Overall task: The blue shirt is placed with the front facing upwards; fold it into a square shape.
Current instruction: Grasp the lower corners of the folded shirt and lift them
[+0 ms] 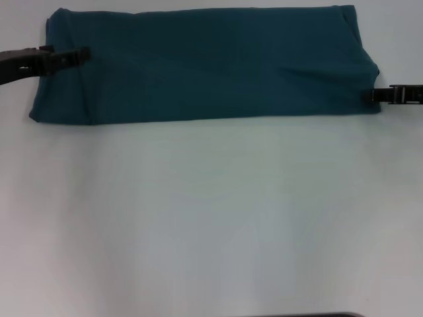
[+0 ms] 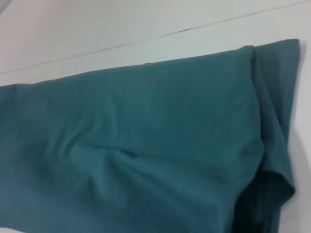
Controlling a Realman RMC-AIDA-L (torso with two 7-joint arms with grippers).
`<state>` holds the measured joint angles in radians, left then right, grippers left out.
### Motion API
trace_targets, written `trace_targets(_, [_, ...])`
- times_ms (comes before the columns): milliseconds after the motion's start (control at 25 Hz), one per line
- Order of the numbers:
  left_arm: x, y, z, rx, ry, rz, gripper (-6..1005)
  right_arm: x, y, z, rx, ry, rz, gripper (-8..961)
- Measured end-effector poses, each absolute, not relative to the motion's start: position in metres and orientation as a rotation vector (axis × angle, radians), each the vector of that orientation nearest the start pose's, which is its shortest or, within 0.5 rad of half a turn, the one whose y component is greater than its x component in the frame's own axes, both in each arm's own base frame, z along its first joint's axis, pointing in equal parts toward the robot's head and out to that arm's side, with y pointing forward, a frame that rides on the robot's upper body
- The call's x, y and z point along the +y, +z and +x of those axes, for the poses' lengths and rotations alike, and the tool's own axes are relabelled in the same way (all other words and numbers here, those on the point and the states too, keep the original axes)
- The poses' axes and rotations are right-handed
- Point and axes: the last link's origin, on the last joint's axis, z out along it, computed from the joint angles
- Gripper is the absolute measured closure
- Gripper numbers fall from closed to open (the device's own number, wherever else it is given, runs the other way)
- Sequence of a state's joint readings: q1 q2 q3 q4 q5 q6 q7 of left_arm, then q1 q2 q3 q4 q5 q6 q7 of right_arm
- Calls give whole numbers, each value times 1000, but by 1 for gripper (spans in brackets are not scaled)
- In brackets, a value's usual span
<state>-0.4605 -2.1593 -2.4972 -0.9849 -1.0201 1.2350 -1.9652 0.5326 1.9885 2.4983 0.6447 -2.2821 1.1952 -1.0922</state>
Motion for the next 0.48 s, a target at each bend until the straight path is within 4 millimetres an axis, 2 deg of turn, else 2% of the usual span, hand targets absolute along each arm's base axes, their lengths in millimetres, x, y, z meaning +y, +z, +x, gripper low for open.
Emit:
trace_targets(240, [364, 45, -287, -1164, -561, -2179, 76, 360, 37, 342, 1456, 299, -2174, 664])
trace_targets(440, [364, 46, -288, -1165, -562, -2176, 77, 358, 40, 346, 1467, 301, -2157, 892])
trace_targets(480, [364, 46, -288, -1165, -562, -2176, 77, 358, 40, 346, 1467, 300, -2156, 901])
